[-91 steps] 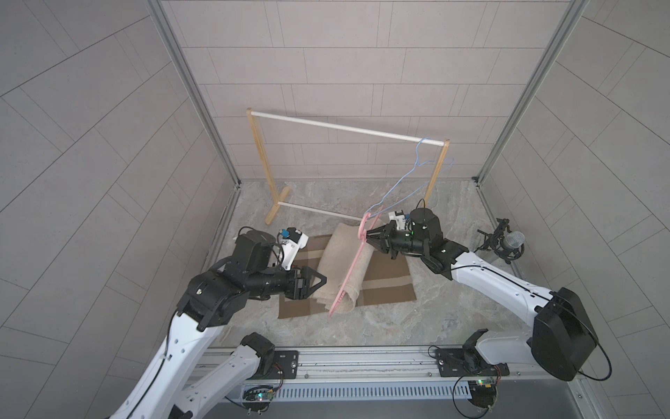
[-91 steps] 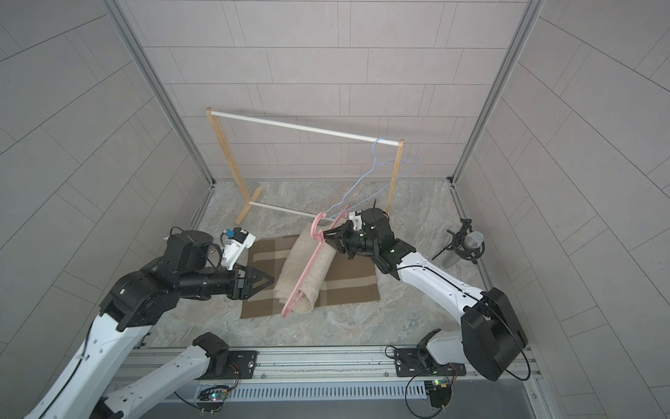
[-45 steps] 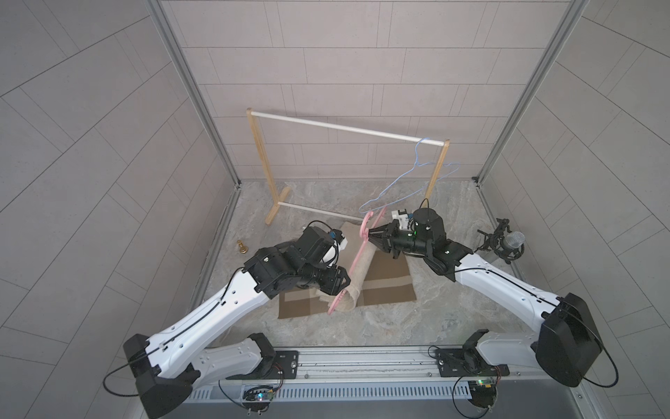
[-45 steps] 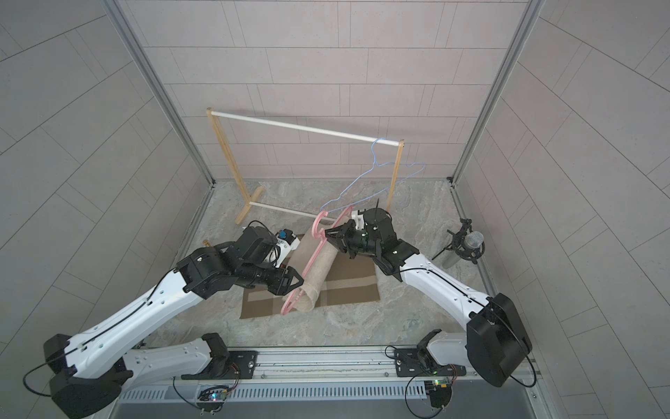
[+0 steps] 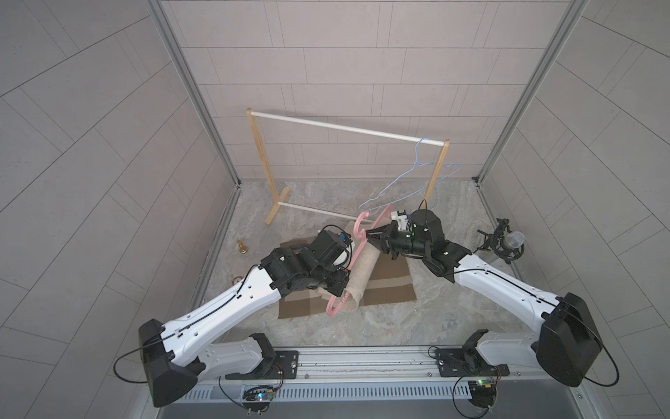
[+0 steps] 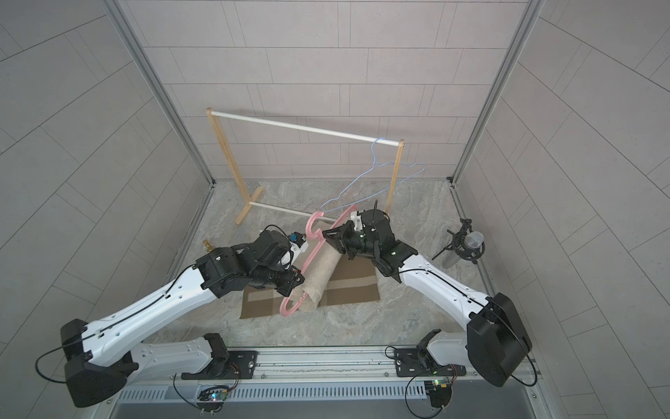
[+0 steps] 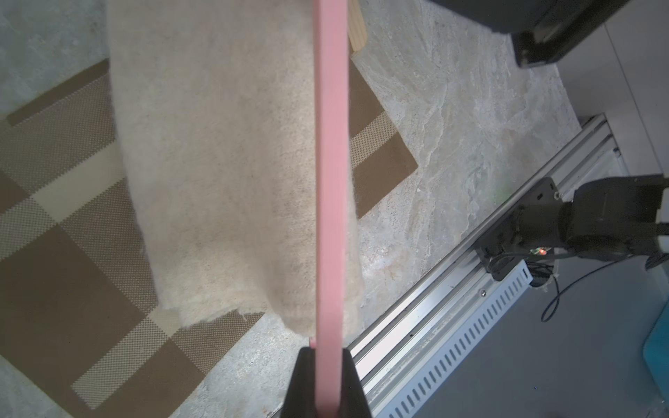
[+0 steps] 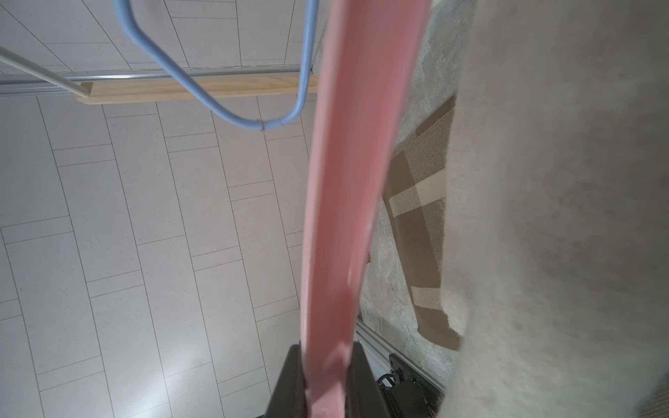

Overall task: Hang the scarf on the hanger
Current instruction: Place the hanger at the clothesline.

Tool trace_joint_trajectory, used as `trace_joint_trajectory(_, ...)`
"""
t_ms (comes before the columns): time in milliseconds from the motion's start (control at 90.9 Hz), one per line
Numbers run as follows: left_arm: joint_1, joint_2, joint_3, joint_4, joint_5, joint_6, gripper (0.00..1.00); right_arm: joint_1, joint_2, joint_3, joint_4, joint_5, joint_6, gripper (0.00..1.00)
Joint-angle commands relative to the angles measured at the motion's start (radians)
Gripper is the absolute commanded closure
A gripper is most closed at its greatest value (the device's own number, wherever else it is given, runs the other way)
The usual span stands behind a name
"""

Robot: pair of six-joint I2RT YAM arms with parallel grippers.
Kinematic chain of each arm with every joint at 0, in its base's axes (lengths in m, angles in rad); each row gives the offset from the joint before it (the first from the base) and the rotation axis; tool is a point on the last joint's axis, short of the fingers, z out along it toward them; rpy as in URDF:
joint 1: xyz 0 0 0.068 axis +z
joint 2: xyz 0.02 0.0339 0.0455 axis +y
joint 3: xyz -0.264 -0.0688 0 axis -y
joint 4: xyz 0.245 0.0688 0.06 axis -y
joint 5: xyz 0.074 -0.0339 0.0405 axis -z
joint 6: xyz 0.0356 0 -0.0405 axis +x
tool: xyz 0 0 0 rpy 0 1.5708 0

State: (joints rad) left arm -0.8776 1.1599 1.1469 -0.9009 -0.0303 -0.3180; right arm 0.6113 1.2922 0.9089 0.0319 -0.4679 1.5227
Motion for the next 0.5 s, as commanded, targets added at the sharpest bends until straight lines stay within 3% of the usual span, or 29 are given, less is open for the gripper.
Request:
trace_joint_trajectory(0, 0.002, -0.026, -0.030, -0.010, -0.047, -0.011, 1.00, 0.006, -0.039, 0.002, 0.030, 0.008, -0.043, 0.86)
trace_joint_trajectory(154, 0.003, -0.061, -0.064, -0.025, -0.085, -0.045, 1.00, -0.012, -0.086, -0.006, -0.070, 0.053, -0.145, 0.76)
trace_joint_trajectory(286, 0.021, -0.077, -0.082, -0.057, -0.105, -0.061, 1.00, -0.051, -0.157, -0.024, -0.168, 0.110, -0.242, 0.60)
trace_joint_trajectory(484, 0.160, -0.105, -0.108, -0.066, -0.002, -0.062, 1.00, -0.132, -0.294, -0.074, -0.284, 0.172, -0.351, 0.41)
